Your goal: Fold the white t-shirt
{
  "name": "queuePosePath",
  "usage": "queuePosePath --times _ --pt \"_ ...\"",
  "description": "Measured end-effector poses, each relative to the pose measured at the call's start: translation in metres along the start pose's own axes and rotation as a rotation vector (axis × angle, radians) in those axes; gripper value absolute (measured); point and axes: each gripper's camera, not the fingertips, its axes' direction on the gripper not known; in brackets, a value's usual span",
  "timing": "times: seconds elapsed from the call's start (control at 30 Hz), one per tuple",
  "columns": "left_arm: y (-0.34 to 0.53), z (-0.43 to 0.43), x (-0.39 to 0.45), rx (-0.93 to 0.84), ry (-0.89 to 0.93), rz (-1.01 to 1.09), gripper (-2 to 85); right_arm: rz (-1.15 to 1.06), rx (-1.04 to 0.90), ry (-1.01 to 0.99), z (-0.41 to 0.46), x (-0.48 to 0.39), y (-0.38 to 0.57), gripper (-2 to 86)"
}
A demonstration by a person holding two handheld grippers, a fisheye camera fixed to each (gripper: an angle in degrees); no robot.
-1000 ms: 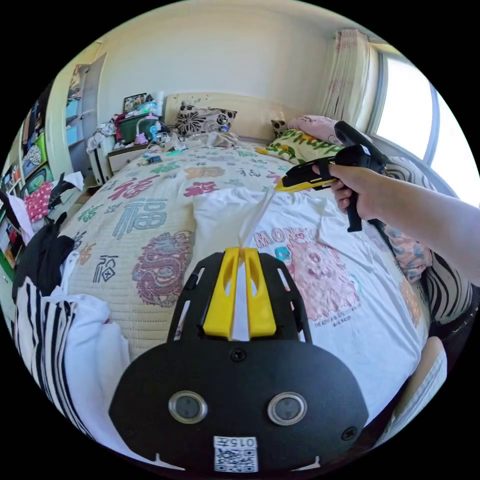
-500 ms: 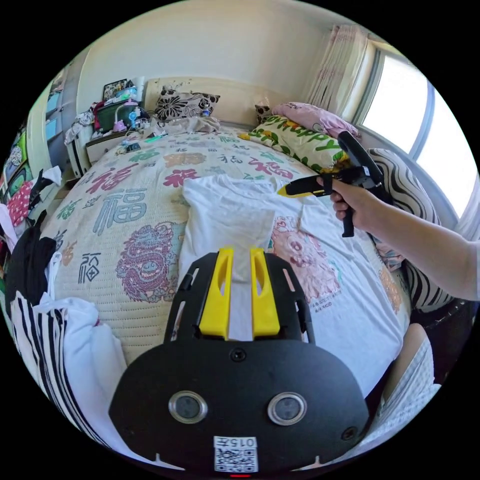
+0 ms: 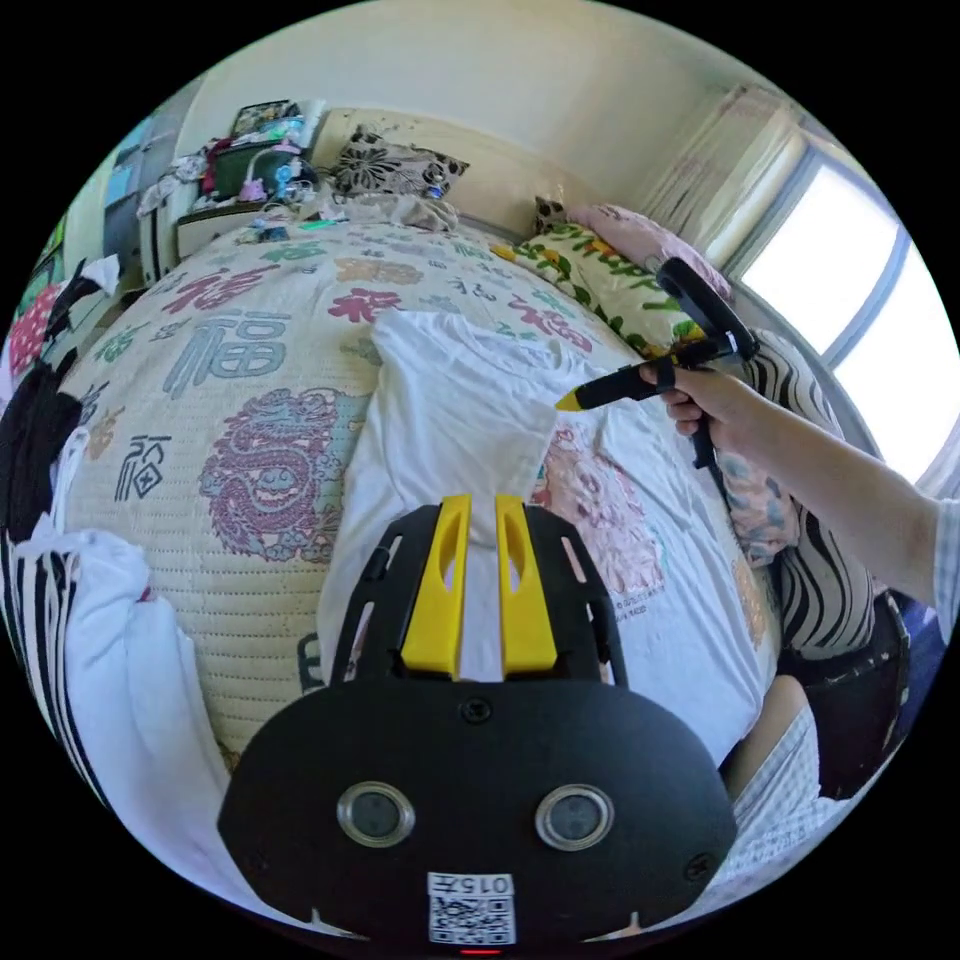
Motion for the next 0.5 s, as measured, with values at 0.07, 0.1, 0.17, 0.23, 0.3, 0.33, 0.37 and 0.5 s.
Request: queuePosePath --times 0.07,0.1,0.17,0.23,0.3,0.33,0.37,0.5 --pt "-0.007 -0.003 -0.018 0.041 -0.012 -0.078 4.9 -0.042 0.058 0.009 -0.013 -0.011 -0.024 7.7" --pt "-0.013 0.001 -0.028 0.044 -0.022 -0.113 5.1 -0.065 0.086 0.005 -0.017 -0.019 -0.044 8.5" --pt "-0.023 0.01 -0.04 0.024 -0.021 -0.142 5.1 -0.09 0.093 -0.031 -0.016 -0.029 -0.077 9.5" --pt "-0.031 0.024 -0.049 -0.004 -0.005 -0.153 5.1 -0.083 0.074 -0.072 -0.009 -0.035 -0.109 9.9" --pt "-0.035 0.032 -0.051 -0.028 -0.006 -0.147 4.9 -0.057 0.012 -0.072 0.006 -0.038 -0.142 8.7" --pt "-0.037 0.036 -0.052 -0.034 -0.006 -0.143 4.5 -0.049 -0.014 -0.064 0.01 -0.038 -0.148 8.2" --pt "-0.038 0.036 -0.053 -0.032 -0.006 -0.142 4.3 -0.048 -0.07 -0.063 0.017 -0.038 -0.158 5.7" --pt "-0.045 0.042 -0.055 -0.041 -0.015 -0.143 1.6 -0.013 -0.101 -0.027 0.014 -0.037 -0.173 1.7"
